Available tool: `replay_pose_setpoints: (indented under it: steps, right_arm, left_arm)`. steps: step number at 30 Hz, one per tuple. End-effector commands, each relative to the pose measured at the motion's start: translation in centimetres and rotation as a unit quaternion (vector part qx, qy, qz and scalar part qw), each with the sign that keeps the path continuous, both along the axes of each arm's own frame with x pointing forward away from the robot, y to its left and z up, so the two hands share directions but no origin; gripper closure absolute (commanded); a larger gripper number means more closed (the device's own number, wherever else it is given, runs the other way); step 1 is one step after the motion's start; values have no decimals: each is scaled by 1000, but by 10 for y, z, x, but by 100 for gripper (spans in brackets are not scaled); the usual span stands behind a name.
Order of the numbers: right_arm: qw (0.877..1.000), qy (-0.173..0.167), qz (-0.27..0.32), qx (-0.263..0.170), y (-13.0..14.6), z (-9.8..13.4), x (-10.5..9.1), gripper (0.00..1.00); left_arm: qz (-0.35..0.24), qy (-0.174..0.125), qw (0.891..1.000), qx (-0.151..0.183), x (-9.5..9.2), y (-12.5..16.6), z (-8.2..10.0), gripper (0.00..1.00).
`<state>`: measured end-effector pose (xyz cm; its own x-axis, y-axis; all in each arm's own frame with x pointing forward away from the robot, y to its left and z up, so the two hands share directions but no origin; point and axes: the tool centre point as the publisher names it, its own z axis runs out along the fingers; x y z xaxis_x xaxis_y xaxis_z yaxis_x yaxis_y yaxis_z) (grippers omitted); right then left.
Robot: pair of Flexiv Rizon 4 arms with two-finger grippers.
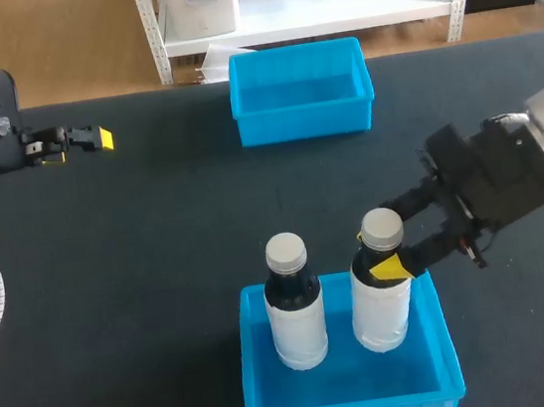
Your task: Pick up the bottle, and place it in the far bin if it is heavy, or in the near bin if it is light.
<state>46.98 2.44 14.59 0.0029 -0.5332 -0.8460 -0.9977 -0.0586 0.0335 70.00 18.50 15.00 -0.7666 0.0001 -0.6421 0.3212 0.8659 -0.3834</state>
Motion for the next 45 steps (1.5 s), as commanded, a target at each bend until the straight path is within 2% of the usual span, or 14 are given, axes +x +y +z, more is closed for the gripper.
replay_pose_setpoints:
  steps: [1, 33, 34, 35, 36, 37, 45]
  right_arm:
    - [1000, 0, 5, 5, 2, -4, 4, 100]
    - [1000, 6, 2, 7, 2, -18, 4, 99]
    - [1000, 7, 3, 7, 2, -18, 4, 92]
    - [1000, 8, 3, 6, 2, -18, 4, 80]
    - [1000, 9, 4, 5, 2, -18, 4, 59]
    - [1000, 10, 5, 4, 2, -18, 4, 0]
    - [1000, 13, 3, -3, -3, -12, 4, 0]
  left_arm:
    - [0, 0, 1000, 0, 0, 0, 0, 0]
    - [0, 0, 1000, 0, 0, 0, 0, 0]
    - [0, 0, 1000, 0, 0, 0, 0, 0]
    - [0, 0, 1000, 0, 0, 0, 0, 0]
    - [0, 0, 1000, 0, 0, 0, 0, 0]
    - [0, 0, 1000, 0, 0, 0, 0, 0]
    - [0, 0, 1000, 0, 0, 0, 0, 0]
